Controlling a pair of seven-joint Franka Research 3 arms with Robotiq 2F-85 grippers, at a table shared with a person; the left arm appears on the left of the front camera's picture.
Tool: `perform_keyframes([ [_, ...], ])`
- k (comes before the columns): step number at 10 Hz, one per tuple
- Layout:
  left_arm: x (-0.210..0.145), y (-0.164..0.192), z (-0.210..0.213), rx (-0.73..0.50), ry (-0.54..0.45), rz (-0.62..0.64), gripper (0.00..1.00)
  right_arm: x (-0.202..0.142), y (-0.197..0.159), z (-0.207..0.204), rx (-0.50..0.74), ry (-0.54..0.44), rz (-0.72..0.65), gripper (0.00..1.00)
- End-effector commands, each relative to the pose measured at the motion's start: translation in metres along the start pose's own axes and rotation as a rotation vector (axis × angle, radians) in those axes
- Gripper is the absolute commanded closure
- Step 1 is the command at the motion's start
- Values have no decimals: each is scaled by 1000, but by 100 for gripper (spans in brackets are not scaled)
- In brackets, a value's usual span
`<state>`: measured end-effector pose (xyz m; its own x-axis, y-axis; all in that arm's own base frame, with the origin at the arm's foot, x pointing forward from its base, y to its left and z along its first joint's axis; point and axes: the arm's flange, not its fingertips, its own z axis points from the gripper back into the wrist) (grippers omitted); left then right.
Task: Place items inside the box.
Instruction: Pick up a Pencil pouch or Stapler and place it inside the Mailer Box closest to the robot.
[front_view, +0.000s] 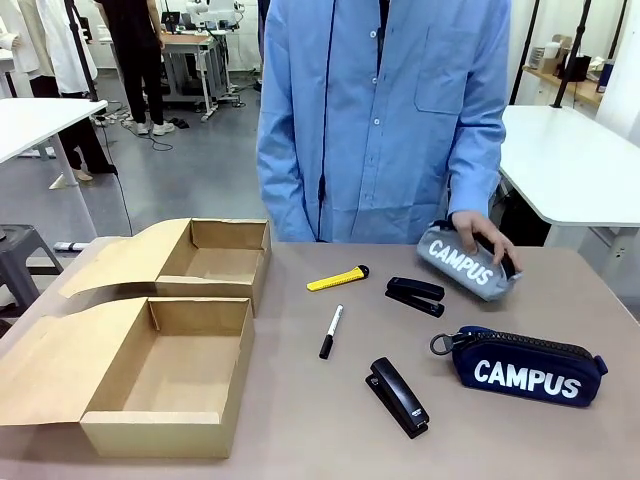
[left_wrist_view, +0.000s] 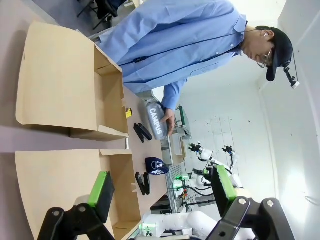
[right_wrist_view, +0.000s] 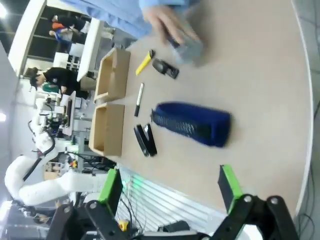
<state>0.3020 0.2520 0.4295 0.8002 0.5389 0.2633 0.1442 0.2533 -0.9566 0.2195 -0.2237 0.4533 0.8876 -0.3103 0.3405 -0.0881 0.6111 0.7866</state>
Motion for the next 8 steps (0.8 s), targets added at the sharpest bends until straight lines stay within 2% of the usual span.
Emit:
perform_keyframes([
  [1,0,-1,0,-18,-3,-22,0,-34,-28,46,25,13,28,0],
  [2,0,-1,0,-18,-3,-22,0,-41,-40,55,51,-18,1,0],
  [3,0,-1,0,-18,-3,-22,0,-36,-45,59,67,-103,-54,0],
  [4,0,-1,0,-18,-3,-22,0,-47,-31,46,28,-16,-17,0],
  [7,0,-1,0,-18,-3,-22,0,-49,-39,54,30,-31,-45,0],
  [8,0,-1,0,-18,-3,-22,0,-43,-30,35,3,5,-32,0],
])
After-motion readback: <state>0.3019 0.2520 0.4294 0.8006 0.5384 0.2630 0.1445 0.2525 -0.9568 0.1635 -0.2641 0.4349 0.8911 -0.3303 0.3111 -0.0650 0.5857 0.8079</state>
